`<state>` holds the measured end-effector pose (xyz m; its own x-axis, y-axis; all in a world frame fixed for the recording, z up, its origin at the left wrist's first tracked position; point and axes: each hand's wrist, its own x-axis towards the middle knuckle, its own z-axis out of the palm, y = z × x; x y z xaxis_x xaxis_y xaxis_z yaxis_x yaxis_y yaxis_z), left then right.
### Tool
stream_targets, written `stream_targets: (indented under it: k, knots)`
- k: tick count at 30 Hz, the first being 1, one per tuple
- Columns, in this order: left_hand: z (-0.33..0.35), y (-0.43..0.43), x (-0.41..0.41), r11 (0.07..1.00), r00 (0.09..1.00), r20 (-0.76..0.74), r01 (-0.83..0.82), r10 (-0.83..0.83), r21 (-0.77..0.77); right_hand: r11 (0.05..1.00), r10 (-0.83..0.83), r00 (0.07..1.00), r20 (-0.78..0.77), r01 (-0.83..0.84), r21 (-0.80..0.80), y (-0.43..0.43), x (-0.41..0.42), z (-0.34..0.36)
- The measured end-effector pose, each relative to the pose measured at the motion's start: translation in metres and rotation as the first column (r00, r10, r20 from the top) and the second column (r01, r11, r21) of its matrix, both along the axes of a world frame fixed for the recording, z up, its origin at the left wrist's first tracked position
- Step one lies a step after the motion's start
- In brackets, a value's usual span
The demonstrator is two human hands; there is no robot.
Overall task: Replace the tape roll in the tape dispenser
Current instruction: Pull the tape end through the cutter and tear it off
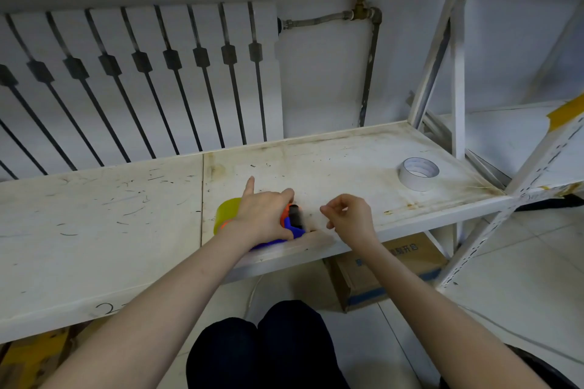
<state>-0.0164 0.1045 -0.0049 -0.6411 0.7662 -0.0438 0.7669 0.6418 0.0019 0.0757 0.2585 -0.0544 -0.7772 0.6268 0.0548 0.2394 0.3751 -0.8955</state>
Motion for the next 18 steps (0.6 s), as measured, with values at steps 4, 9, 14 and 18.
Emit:
stream_targets:
  k: [4,9,14,18]
  knots:
    - [-0.01,0.005,0.004,0.988,0.99,-0.1,0.082,-0.096,-0.134,0.998,-0.05,0.998,0.044,0.052,-0.048,-0.005,0.004,-0.025]
    - [-0.019,0.001,0.012,0.973,0.932,-0.326,0.092,-0.159,-0.21,0.997,-0.049,0.998,0.026,0.051,-0.063,-0.008,0.004,-0.039]
    - [-0.027,-0.007,0.016,0.976,0.929,-0.35,0.043,-0.118,-0.215,0.995,-0.05,0.999,0.021,0.052,-0.083,-0.008,0.003,-0.044]
    - [-0.031,-0.007,0.02,0.982,0.938,-0.341,0.001,-0.067,-0.188,0.992,-0.066,0.997,-0.026,0.063,-0.106,-0.01,0.005,-0.042]
